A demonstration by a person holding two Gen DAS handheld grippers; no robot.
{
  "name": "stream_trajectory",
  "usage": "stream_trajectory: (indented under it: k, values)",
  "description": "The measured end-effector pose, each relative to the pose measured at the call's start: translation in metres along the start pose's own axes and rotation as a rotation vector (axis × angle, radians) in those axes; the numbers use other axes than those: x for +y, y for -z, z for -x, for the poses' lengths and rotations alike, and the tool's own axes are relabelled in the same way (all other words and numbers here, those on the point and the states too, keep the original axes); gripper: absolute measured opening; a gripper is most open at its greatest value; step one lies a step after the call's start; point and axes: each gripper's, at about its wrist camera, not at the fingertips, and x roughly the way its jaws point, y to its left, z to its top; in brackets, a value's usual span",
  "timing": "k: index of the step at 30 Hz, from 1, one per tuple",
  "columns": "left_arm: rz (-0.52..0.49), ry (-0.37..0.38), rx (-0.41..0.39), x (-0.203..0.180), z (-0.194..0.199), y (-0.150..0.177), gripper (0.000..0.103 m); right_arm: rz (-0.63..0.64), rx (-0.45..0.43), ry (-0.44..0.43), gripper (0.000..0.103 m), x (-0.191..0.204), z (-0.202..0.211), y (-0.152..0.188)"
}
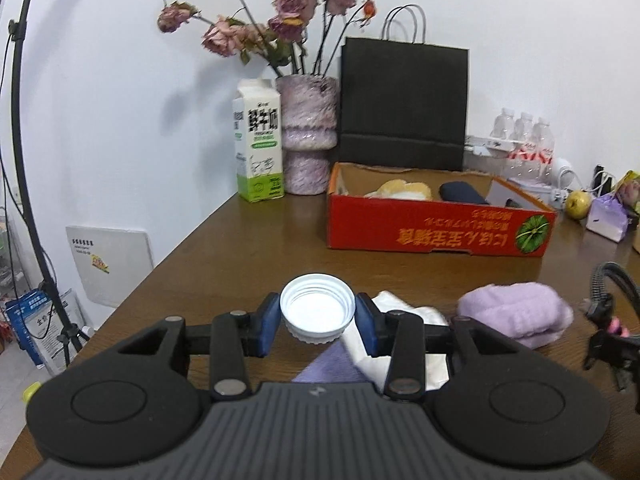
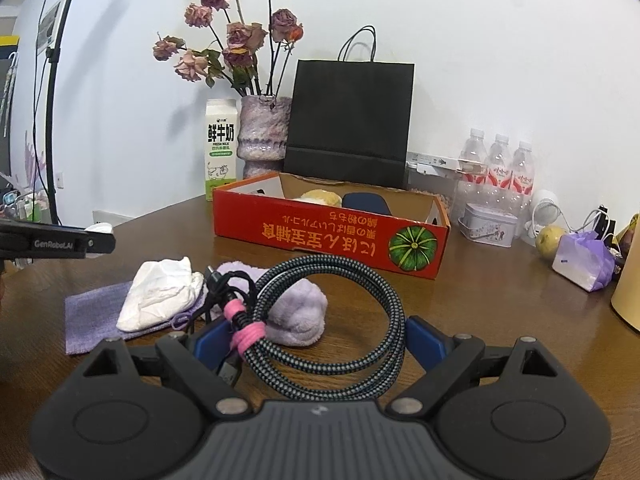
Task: Organize objects
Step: 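Carry the white cap and braided cable toward the red box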
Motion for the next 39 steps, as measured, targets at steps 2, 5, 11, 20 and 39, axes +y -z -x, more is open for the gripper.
stream_trajectory:
  k: [2,5,11,20,39]
  values:
    - [-0.002,0.010,-0.008,-0.006,0.003,-0.003,0.041,0.004,-0.015,-0.005,0.091,0.002,0.002,-0.004]
    - [-0.007,0.028,-0.018,-0.016,0.006,-0.010,0.041,0.013,-0.038,-0.008,0.091,0.005,0.004,-0.013]
    - [-0.009,0.049,-0.040,-0.030,0.008,-0.026,0.041,0.015,-0.076,-0.012,0.091,0.009,0.004,-0.034]
    - [0.017,0.050,-0.060,-0.042,0.001,-0.051,0.041,-0.019,-0.104,-0.017,0.091,0.007,-0.003,-0.062]
    - [0.085,0.027,-0.095,-0.052,-0.033,-0.096,0.041,-0.058,-0.133,0.006,0.091,-0.013,-0.046,-0.107]
